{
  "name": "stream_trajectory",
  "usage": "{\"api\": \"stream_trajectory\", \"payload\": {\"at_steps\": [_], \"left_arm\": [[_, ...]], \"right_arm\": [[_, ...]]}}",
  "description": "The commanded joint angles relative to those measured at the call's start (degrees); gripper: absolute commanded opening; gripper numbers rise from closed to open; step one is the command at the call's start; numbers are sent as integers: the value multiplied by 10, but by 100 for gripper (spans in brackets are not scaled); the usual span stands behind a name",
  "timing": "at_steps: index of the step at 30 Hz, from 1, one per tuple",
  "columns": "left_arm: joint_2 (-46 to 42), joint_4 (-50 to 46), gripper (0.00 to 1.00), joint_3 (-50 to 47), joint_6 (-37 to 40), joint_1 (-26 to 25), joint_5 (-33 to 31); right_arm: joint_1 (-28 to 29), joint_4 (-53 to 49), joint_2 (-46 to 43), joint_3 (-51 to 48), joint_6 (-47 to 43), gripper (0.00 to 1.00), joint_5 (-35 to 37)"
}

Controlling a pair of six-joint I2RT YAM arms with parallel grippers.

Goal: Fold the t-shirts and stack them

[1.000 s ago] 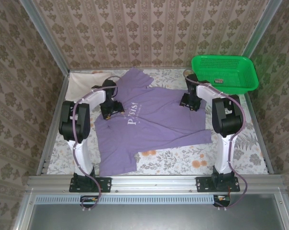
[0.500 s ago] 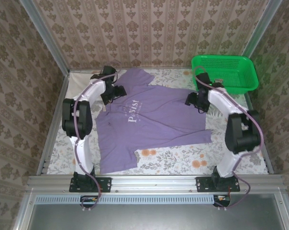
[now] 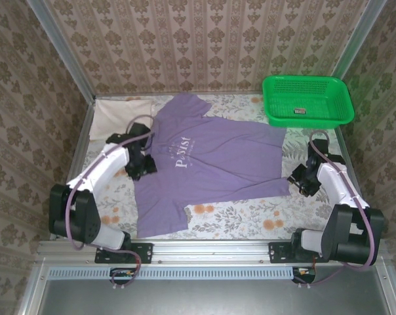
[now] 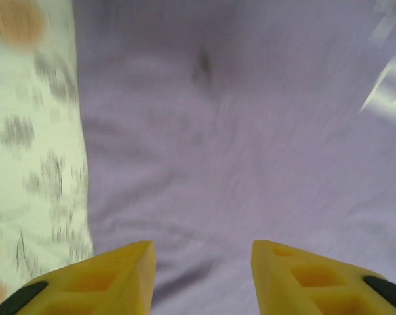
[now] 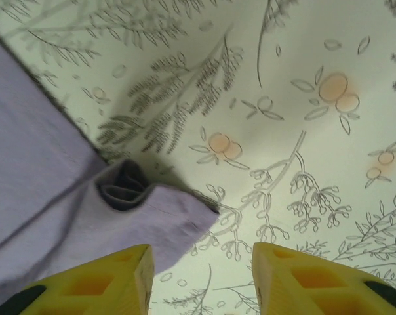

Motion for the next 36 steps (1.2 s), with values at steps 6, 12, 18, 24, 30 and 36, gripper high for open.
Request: {"api": "stream_trajectory", "payload": {"at_steps": [6, 12, 18, 24, 30, 36], "left_arm": [[-84, -64, 31, -116, -115, -72, 12], [-149, -62, 29, -190, -177, -82, 23], [-181, -83, 39, -215, -212, -83, 9], [-181, -89, 39, -229, -228, -84, 4], [-174, -90, 38, -233, -227, -85, -2], [-159, -109, 39, -233, -224, -98, -4]], "right_arm": [[-18, 23, 36, -37, 3, 28, -52], [-18, 56, 62, -52, -4, 28, -77], [-17, 79, 93, -48, -10, 31, -90], [-17, 76, 126, -38, -12, 29, -71], [-17, 72, 135, -26, -16, 11, -53], [-17, 61, 102, -37, -6, 0, -52]]}}
